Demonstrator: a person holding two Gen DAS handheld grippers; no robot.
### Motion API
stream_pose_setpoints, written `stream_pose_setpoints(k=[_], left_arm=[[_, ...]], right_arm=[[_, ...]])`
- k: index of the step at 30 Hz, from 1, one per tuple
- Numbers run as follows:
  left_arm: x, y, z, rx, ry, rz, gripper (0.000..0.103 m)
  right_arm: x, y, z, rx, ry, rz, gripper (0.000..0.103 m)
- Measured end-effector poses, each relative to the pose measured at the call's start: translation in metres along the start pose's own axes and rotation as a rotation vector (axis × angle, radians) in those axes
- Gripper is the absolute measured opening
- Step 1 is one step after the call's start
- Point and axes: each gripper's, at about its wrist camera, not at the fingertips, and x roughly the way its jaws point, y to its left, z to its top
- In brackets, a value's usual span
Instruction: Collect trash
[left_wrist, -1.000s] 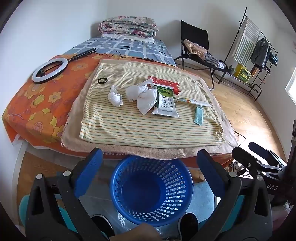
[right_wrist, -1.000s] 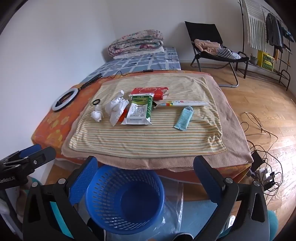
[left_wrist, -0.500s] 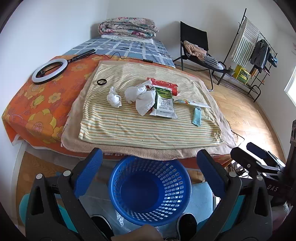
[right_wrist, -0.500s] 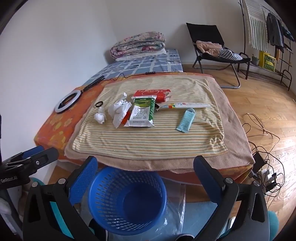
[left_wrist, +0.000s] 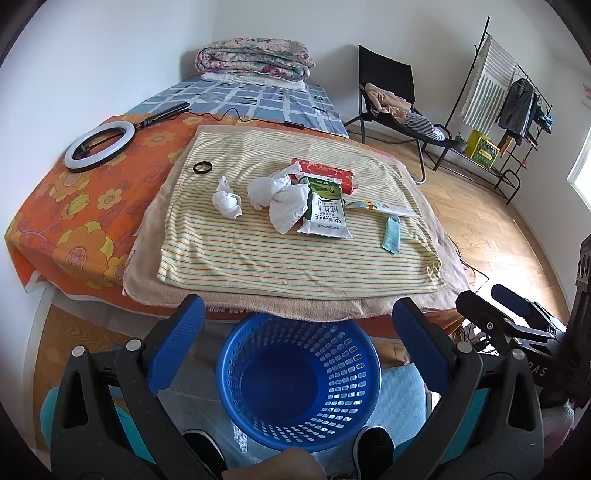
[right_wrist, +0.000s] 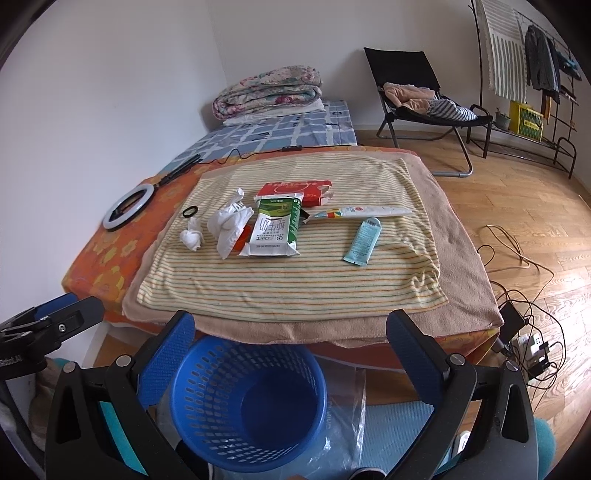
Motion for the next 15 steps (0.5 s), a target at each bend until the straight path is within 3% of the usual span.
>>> stream_pose_setpoints(k=[15], left_arm=[[0.0001,0.0013,-0.0002,0.002,-0.001,-0.001,0.103]], right_arm=[[0.0019,0.0004,-0.0014,0.008,0.010,0.016,0.102]])
